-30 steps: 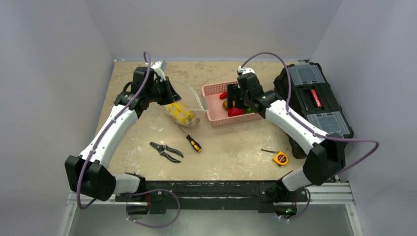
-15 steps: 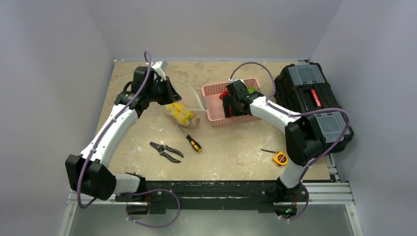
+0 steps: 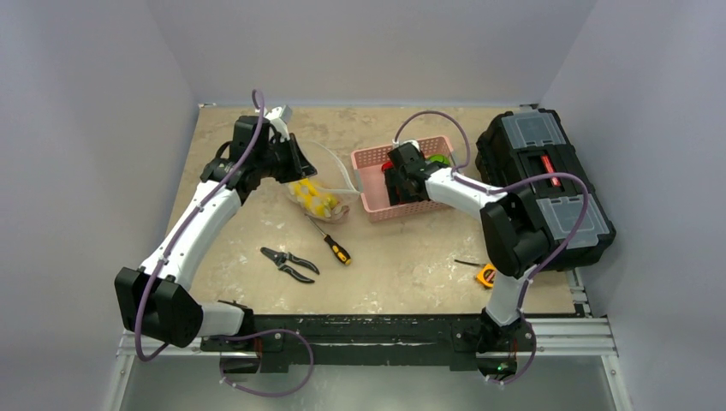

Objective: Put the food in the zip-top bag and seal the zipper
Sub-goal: Pick up the fake fruit from the bin.

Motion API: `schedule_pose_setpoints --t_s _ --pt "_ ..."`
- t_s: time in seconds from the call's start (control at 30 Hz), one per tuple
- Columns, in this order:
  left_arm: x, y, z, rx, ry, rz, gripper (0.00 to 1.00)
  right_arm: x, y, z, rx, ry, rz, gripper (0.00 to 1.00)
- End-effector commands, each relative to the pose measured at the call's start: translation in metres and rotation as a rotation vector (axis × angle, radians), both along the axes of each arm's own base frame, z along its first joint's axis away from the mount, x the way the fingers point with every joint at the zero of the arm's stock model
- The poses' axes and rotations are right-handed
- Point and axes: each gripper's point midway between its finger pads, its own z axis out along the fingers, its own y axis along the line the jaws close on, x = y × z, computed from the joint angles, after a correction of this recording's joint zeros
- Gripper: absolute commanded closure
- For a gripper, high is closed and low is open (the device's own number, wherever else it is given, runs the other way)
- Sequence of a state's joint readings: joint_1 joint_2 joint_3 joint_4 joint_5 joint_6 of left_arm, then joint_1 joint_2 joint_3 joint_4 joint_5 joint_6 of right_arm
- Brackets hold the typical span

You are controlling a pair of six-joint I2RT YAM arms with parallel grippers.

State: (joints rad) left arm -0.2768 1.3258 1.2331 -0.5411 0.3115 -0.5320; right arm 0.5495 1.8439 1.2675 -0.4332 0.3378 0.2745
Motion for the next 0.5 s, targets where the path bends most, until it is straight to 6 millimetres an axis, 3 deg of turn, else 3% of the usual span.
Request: schedule_pose_setpoints --t_s 0.0,0.07,0.23,0.47 --pt "0.006 -0.005 0.022 -0.040 -0.048 -0.012 1.00 0.014 -0.003 0.011 -0.029 -0.060 -0.029 0.29" --pt "0.006 -0.006 0.022 -0.042 -0.048 -0.016 1.00 0.014 -0.005 0.013 -0.035 -0.067 -0.034 0.33" --pt "0.006 -0.007 0.023 -0.050 -0.046 -0.025 1.00 0.015 -0.003 0.032 -0.015 -0.103 -0.030 0.53" --pt "0.004 -0.012 0.024 -0.068 -0.044 -0.047 1.00 0.010 0.011 0.086 0.098 -0.185 0.005 0.74"
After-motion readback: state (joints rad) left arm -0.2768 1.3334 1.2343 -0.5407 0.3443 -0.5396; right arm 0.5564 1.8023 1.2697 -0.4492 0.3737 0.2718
